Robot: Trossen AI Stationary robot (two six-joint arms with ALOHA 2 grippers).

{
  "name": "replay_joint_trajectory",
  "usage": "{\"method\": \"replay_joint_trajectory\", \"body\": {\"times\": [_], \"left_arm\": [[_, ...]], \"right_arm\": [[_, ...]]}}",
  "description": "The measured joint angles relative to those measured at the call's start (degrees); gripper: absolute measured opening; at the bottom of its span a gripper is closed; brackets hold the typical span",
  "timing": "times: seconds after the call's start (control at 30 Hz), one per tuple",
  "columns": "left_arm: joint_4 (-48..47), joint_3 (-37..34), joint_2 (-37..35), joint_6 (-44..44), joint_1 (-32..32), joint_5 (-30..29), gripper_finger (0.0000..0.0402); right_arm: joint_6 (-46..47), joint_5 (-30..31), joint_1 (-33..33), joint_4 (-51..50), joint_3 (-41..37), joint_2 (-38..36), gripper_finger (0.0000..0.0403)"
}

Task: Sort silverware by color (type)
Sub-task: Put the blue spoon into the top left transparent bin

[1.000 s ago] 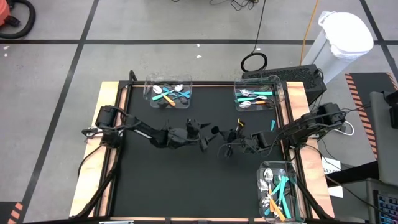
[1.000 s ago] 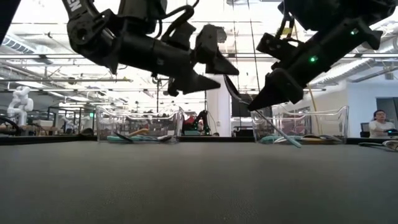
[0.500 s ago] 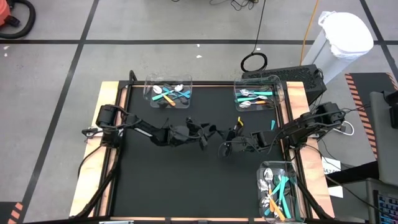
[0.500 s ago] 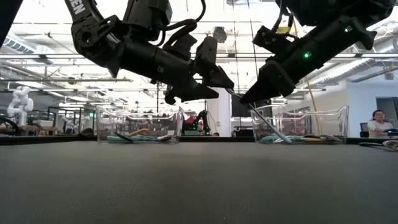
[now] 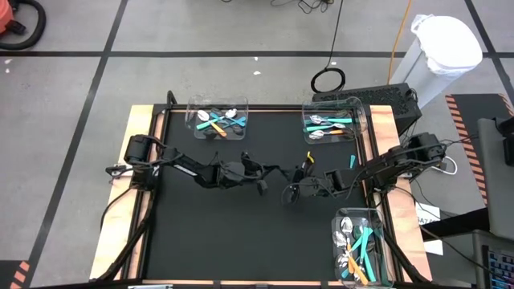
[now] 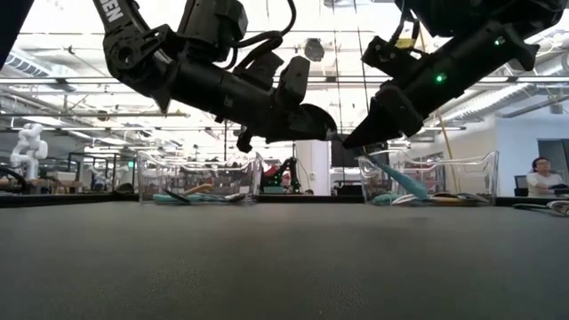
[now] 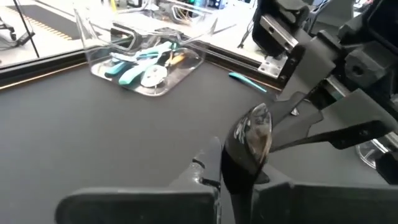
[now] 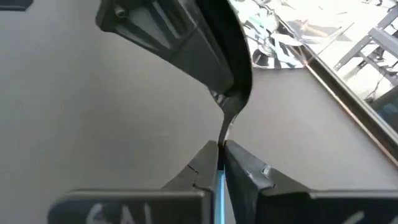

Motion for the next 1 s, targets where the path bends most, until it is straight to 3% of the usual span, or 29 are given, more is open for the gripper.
{"method": "replay_joint_trajectory", "body": {"times": [0.2,0.3,0.5,0.7,0.83,1.0], "left_arm": [[-2.1,0.0,0.0,1.0,0.0,-0.1,0.0002],[-2.8,0.0,-0.1,1.7,0.4,-1.8,0.0001],[-4.8,0.0,-4.0,4.4,1.2,-2.2,0.0001],[-17.7,-0.6,-15.3,7.5,3.1,-9.9,0.0],[-18.7,-5.8,-24.8,10.4,6.8,-14.6,0.0],[-18.4,-15.1,-38.6,5.2,14.1,-12.9,0.0]], "right_arm": [[2.8,-4.9,0.0,-0.6,-0.1,-2.1,0.0067],[3.1,-7.0,0.6,0.4,0.0,-6.9,0.0093],[1.8,-5.7,0.8,-0.2,0.0,-19.0,0.0131],[6.3,-4.4,0.8,-8.8,0.0,-26.6,0.0138],[12.3,-4.3,1.2,-16.5,0.0,-27.4,0.0134],[16.1,-4.2,4.0,-19.9,0.0,-26.7,0.0132]]}}
